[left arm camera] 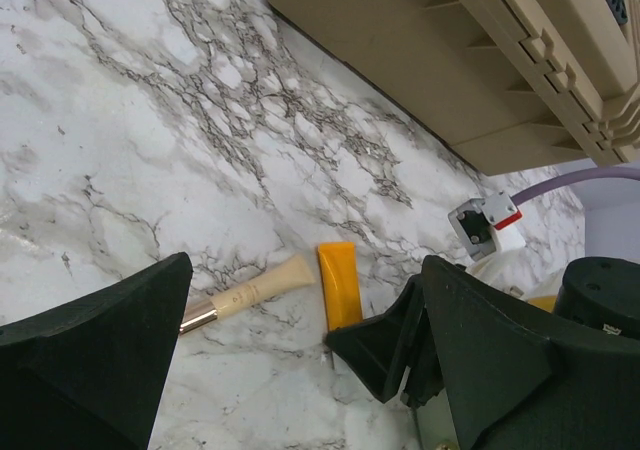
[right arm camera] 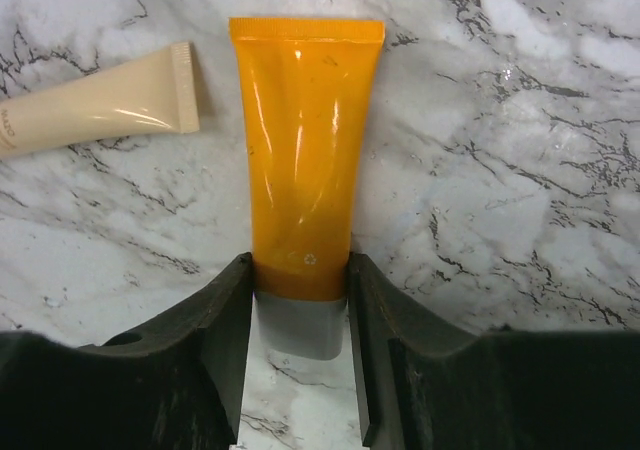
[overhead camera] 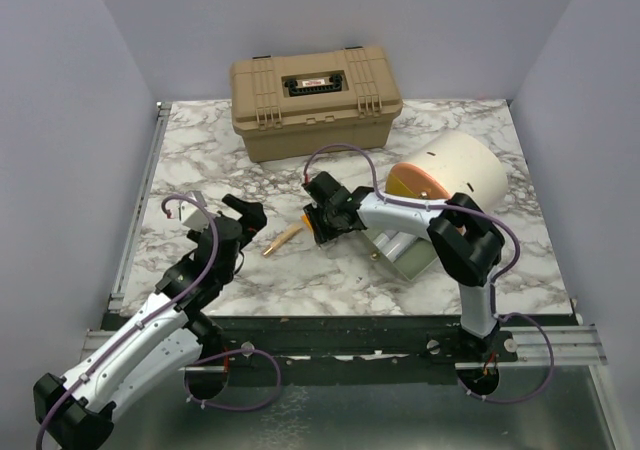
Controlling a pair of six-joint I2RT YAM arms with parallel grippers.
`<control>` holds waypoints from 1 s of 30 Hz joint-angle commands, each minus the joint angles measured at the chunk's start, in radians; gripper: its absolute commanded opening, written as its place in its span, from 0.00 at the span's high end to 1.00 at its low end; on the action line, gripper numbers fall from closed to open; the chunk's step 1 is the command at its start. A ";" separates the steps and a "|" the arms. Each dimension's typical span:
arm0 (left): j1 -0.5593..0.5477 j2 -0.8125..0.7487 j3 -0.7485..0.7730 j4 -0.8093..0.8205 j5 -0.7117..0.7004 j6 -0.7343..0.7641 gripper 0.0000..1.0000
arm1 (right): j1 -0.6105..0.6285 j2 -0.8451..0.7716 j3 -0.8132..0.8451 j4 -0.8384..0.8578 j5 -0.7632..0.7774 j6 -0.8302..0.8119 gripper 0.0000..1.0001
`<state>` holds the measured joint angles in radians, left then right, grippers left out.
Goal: Organize the makeup
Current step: Pick up the makeup from the center of the board.
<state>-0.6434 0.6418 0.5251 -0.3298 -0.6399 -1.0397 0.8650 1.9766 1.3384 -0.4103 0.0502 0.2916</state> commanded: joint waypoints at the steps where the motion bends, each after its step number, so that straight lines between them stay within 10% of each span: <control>1: 0.004 -0.025 -0.003 0.011 -0.032 0.040 0.01 | 0.011 0.023 -0.009 -0.093 0.060 0.033 0.63; 6: 0.004 -0.024 -0.005 0.011 -0.029 0.031 0.01 | 0.023 -0.096 -0.067 -0.012 -0.020 0.085 0.83; 30: 0.005 0.088 0.029 0.078 0.079 0.026 0.01 | 0.026 -0.683 -0.303 -0.196 0.352 0.337 0.83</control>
<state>-0.6426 0.6834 0.5159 -0.2913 -0.6312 -1.0519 0.8845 1.3571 1.0409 -0.5301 0.2729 0.5526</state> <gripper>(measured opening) 0.990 0.399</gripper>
